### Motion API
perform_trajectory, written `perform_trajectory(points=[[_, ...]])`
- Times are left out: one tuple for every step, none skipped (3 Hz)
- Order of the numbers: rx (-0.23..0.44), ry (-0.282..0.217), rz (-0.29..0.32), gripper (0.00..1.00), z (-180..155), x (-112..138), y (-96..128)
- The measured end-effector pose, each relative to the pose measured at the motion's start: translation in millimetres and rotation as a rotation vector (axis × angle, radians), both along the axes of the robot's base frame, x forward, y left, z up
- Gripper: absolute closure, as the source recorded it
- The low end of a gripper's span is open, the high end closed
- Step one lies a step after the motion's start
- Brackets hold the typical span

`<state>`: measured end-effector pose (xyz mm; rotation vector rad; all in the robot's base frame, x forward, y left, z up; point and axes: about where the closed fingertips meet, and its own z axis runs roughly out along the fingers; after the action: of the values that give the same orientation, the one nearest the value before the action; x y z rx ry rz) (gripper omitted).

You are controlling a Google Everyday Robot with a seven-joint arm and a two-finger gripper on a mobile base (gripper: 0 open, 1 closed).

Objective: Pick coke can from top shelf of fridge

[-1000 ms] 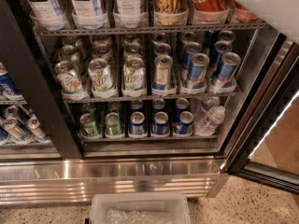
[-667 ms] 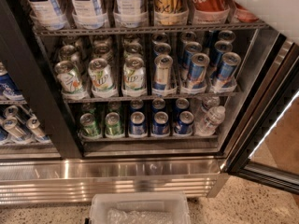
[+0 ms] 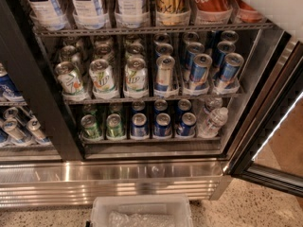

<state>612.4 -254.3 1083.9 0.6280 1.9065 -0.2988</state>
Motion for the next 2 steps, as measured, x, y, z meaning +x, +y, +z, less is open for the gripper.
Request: perform_trajectory(points=[[0.01, -0.004, 0.012, 0.29, -1.9, 7.8, 1.7], [0.032, -0.013, 0.029, 0.31, -2.4, 17.2, 4.1]])
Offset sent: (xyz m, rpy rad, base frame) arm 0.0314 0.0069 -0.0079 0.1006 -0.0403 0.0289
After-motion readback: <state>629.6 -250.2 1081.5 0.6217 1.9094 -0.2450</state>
